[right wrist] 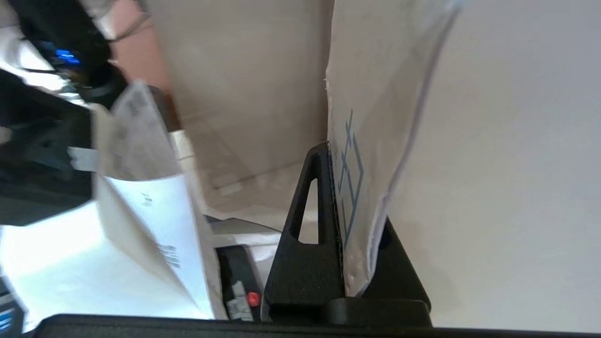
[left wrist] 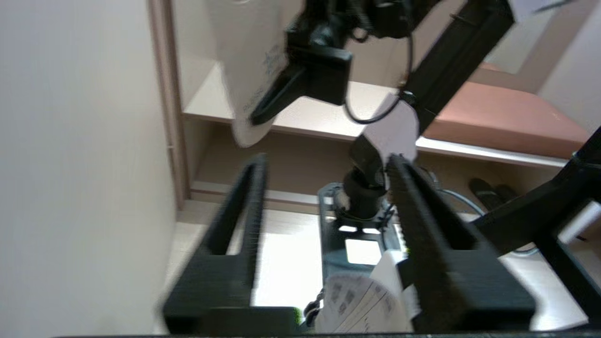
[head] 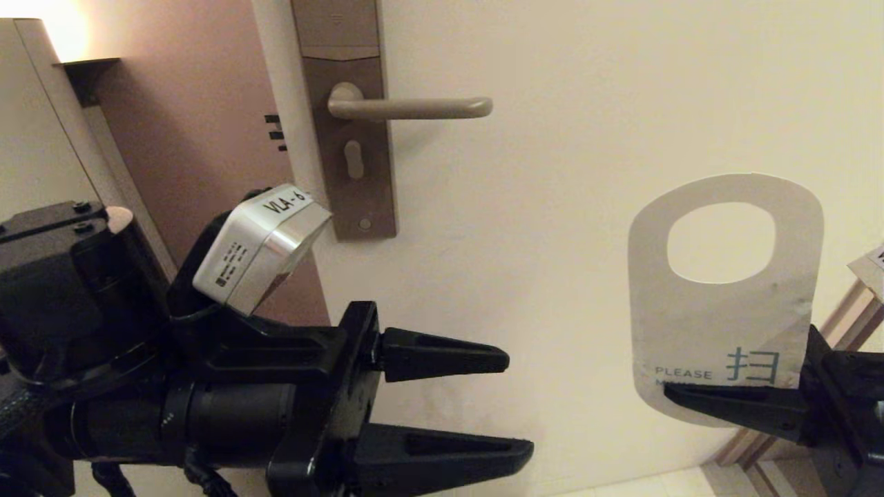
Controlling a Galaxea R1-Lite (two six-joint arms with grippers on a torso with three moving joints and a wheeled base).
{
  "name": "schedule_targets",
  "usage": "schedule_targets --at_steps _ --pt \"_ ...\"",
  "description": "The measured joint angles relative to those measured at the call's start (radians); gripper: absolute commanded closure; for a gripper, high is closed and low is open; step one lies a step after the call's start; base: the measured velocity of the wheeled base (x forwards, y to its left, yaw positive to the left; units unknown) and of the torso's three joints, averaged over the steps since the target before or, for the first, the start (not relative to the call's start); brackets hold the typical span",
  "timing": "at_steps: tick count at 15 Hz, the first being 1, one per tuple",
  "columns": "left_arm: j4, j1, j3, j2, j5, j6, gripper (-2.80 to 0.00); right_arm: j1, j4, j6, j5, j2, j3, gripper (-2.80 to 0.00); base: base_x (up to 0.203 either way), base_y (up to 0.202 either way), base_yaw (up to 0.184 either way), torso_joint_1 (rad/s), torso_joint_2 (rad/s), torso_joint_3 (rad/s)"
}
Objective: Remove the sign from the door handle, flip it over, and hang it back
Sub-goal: Hang the sign back with the other side facing out
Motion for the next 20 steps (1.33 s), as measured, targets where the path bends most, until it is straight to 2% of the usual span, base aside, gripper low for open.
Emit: schedule_targets --at_steps 2,5,9,12,14,17,20 --pt "0.003 0.047 0.026 -0.027 0.0 0.001 0.0 -0.004 0.0 0.002 -0.048 -0.022 0.017 0.0 0.0 0.0 0.0 0.0 0.0 0.0" --pt "0.007 0.158 0.075 -0.075 0.001 0.004 0.0 -0.031 -0.001 0.002 -0.083 -0.039 0.025 0.0 0.0 0.0 0.0 0.0 0.0 0.0" --pt "0.041 0.381 0.175 -0.179 0.001 0.019 0.0 -0.059 -0.002 0.002 -0.168 -0.053 0.035 0.0 0.0 0.0 0.0 0.0 0.0 0.0" --pt "0.111 0.543 0.297 -0.295 0.027 0.092 0.0 -0.064 -0.025 0.001 -0.229 -0.063 0.049 0.0 0.0 0.0 0.0 0.0 0.0 0.0" --pt "0.183 0.583 0.346 -0.369 0.128 0.146 0.0 -0.064 -0.059 0.001 -0.267 -0.072 0.069 0.0 0.0 0.0 0.0 0.0 0.0 0.0" --pt "0.256 0.599 0.383 -0.448 0.325 0.148 0.0 -0.065 -0.064 0.002 -0.31 -0.102 0.107 0.0 0.0 0.0 0.0 0.0 0.0 0.0" --pt "0.263 0.6 0.446 -0.497 0.487 0.152 0.0 -0.065 -0.064 0.003 -0.316 -0.132 0.137 0.0 0.0 0.0 0.0 0.0 0.0 0.0"
